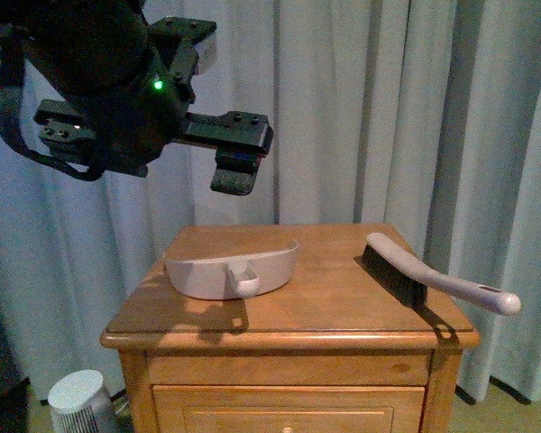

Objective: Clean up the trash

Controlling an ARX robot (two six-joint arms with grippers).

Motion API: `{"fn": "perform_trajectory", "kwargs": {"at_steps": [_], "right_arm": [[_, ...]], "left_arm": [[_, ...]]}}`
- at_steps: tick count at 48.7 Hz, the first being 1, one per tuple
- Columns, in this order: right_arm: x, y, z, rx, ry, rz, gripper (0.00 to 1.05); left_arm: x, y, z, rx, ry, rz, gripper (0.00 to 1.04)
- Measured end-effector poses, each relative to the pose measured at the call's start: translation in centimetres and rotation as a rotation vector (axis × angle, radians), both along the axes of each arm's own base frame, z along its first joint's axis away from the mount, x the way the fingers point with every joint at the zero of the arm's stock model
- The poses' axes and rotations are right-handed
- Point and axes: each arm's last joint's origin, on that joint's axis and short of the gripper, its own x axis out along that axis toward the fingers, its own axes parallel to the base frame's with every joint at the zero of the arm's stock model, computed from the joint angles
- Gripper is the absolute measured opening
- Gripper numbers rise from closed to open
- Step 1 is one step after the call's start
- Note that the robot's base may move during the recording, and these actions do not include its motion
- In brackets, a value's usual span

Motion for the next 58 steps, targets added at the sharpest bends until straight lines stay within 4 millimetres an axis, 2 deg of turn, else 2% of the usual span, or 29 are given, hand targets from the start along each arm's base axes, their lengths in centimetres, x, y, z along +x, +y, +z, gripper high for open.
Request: {"fn": "perform_trajectory", "kwargs": {"at_steps": [10, 22, 38, 49, 58], "right_arm": [[0.0, 0.0, 0.0, 0.0, 0.0, 0.0, 0.97], [0.0, 0.0, 0.0, 0.0, 0.0, 0.0, 0.97], [0.0, 0.0, 0.0, 0.0, 0.0, 0.0, 0.97], [0.0, 0.0, 0.0, 0.0, 0.0, 0.0, 0.97], [0.0, 0.0, 0.0, 0.0, 0.0, 0.0, 0.97]], "left_arm": [[2.2, -2.4, -2.4, -0.086, 0.083, 0.059, 0.97], [3.7, -4.2, -3.5, -0.109, 0.109, 0.074, 0.97], [5.7, -4.6, -6.2, -0.03, 0.129, 0.092, 0.97], [6.5, -5.3, -7.0, -0.025, 0.136, 0.088, 0.97], [7.1, -5.9, -8.8, -0.006, 0.162, 0.088, 0.97]]}}
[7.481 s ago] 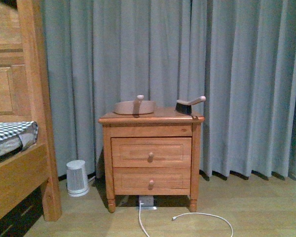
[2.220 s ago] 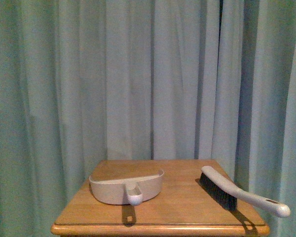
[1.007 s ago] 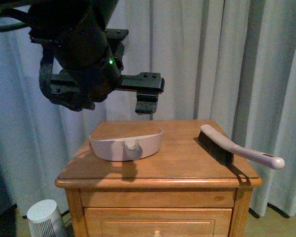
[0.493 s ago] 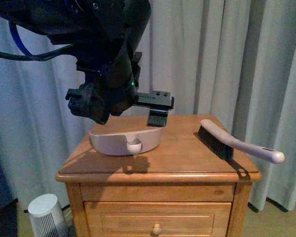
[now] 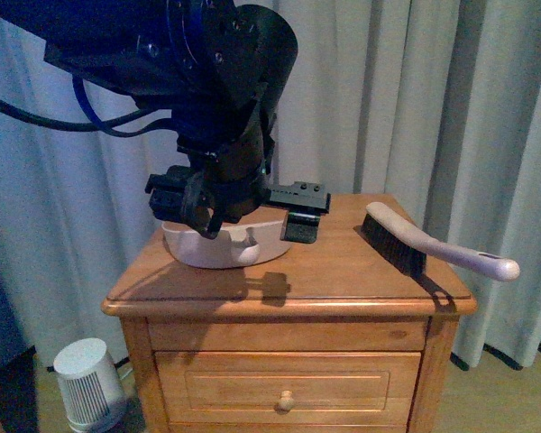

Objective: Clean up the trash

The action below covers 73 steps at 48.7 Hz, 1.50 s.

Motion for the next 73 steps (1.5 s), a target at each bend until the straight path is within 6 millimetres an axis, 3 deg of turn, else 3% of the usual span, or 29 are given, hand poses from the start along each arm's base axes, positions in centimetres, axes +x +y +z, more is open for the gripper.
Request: {"fn": "perform_trajectory", "kwargs": {"at_steps": [26, 48, 71, 73], "right_arm": [[0.0, 0.0, 0.0, 0.0, 0.0, 0.0, 0.97], [0.0, 0.0, 0.0, 0.0, 0.0, 0.0, 0.97], [0.0, 0.0, 0.0, 0.0, 0.0, 0.0, 0.97], [0.0, 0.0, 0.0, 0.0, 0.0, 0.0, 0.97]], "left_arm": [[1.4, -0.6, -2.0, 0.006, 0.017, -0.006, 0.97], [2.3, 0.4, -2.5, 0.01, 0.006, 0.003, 0.97], [2.5, 1.0, -4.5, 0.03, 0.032, -0.007, 0.97], [2.5, 1.1, -4.6, 0.036, 0.033, -0.01, 0.9]]}}
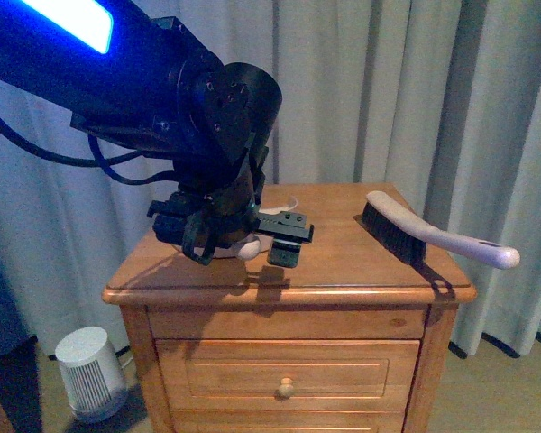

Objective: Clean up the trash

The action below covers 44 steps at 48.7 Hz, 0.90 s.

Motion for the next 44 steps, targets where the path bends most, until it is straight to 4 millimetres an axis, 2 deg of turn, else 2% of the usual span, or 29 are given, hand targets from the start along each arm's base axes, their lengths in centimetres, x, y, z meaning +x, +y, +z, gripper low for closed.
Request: {"fn": "perform_trajectory", "kwargs": {"at_steps": [4, 12, 15, 18, 36, 41, 44], "right_arm": [[0.0, 0.0, 0.0, 0.0, 0.0, 0.0, 0.97], [0.0, 0.0, 0.0, 0.0, 0.0, 0.0, 0.97], [0.0, 0.0, 0.0, 0.0, 0.0, 0.0, 0.97], [0.0, 0.0, 0.0, 0.0, 0.0, 0.0, 0.97], [0.0, 0.0, 0.0, 0.0, 0.0, 0.0, 0.97], [0.0, 0.0, 0.0, 0.0, 0.0, 0.0, 0.97], [0.0, 0.0, 0.0, 0.0, 0.0, 0.0, 0.97]], "left_arm": [[0.0, 0.0, -0.1, 0.008, -0.001, 0.002, 0.75], [0.0, 0.0, -0.1, 0.011, -0.006, 0.005, 0.5], [0.0, 0.1, -0.2, 0.018, -0.01, 0.013, 0.36], [0.1, 0.2, -0.1, 0.01, -0.011, 0.002, 0.29], [0.2, 0.6, -0.2, 0.015, -0.037, -0.009, 0.28], [0.2, 1.2, 0.2, 0.009, -0.069, -0.011, 0.28], [0.2, 1.9, 1.1, 0.005, -0.117, -0.019, 0.28]]}}
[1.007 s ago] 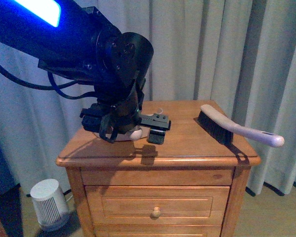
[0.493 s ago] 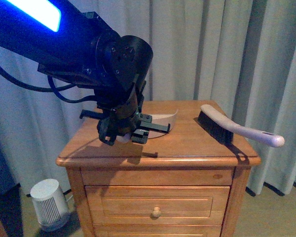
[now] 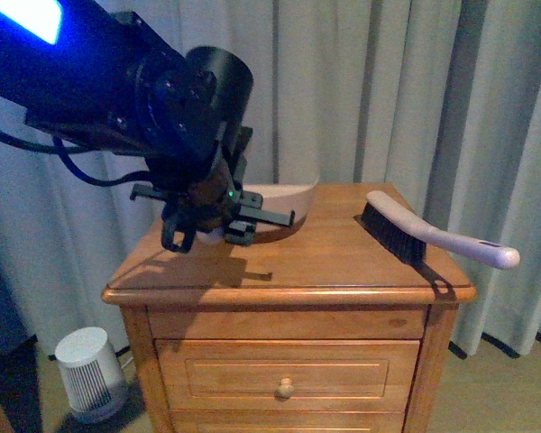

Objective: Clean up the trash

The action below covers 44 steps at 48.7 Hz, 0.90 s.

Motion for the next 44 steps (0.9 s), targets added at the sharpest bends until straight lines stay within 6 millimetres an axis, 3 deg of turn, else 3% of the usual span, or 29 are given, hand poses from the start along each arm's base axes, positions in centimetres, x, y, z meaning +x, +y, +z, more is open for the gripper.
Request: {"fn": "perform_trajectory", "kwargs": {"at_steps": [8, 17, 21, 25, 27, 34, 44], "right_arm": [[0.0, 0.0, 0.0, 0.0, 0.0, 0.0, 0.97], [0.0, 0.0, 0.0, 0.0, 0.0, 0.0, 0.97], [0.0, 0.0, 0.0, 0.0, 0.0, 0.0, 0.97], [0.0, 0.0, 0.0, 0.0, 0.0, 0.0, 0.97], [0.0, 0.0, 0.0, 0.0, 0.0, 0.0, 0.97], [0.0, 0.0, 0.0, 0.0, 0.0, 0.0, 0.97], [0.0, 0.0, 0.0, 0.0, 0.0, 0.0, 0.97]], "left_arm": [[-0.8, 2.7, 5.4, -0.05, -0.172, -0.019, 0.28], [-3.9, 5.6, 10.8, -0.094, -0.358, -0.069, 0.28], [-7.6, 8.0, 14.0, -0.132, -0.484, -0.127, 0.28], [-10.5, 9.7, 15.7, -0.134, -0.573, -0.171, 0.28], [-13.3, 11.1, 16.7, -0.139, -0.628, -0.204, 0.28], [-21.5, 15.0, 17.4, -0.134, -0.738, -0.236, 0.28], [-26.6, 17.5, 16.2, -0.136, -0.788, -0.195, 0.28]]}}
